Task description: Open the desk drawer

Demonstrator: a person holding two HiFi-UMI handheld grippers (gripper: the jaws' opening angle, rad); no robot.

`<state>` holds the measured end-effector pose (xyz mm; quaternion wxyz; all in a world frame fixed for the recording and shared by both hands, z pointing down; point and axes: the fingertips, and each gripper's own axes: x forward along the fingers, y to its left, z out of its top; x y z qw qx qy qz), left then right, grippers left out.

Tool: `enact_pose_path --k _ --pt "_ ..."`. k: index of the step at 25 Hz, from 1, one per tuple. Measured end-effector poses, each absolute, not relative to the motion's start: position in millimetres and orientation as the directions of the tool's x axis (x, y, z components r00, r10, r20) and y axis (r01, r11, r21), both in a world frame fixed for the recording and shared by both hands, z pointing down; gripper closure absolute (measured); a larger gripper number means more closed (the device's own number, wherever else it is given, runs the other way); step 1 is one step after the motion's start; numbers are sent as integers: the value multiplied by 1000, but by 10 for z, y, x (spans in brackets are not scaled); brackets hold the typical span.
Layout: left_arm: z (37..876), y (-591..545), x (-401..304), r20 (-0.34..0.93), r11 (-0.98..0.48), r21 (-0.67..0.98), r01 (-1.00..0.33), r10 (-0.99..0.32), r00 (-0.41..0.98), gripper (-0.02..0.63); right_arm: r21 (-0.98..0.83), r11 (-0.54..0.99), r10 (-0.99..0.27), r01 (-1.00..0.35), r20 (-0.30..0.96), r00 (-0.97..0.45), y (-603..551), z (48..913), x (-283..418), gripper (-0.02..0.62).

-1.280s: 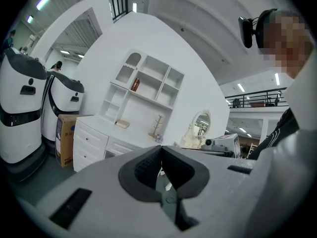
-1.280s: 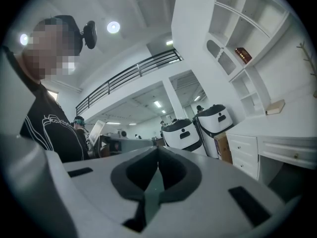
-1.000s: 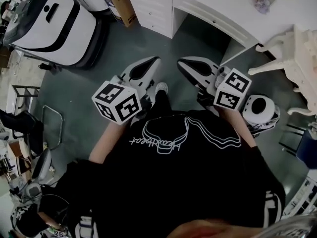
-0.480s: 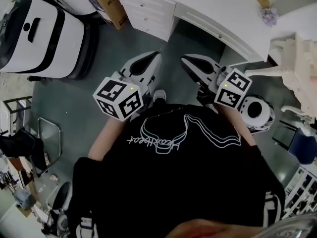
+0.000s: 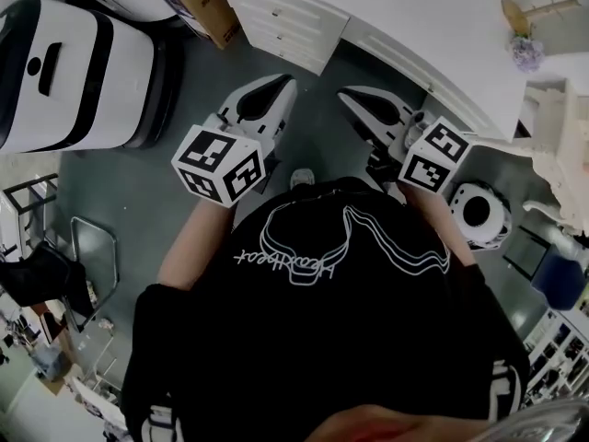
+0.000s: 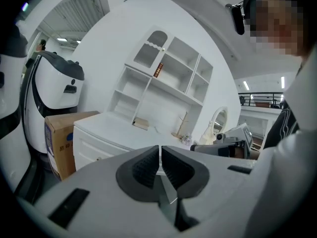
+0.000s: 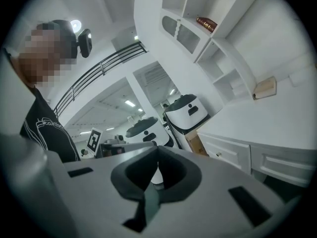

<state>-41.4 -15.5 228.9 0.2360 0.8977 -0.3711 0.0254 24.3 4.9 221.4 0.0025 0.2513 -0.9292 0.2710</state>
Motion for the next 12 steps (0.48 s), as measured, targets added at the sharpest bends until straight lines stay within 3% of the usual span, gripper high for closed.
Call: enact_pose_path --k 12 --pt "2846 -951 -456 273 -561 330 -759 -713 646 600 -545 700 -426 -462 200 -882 -688 2838 244 589"
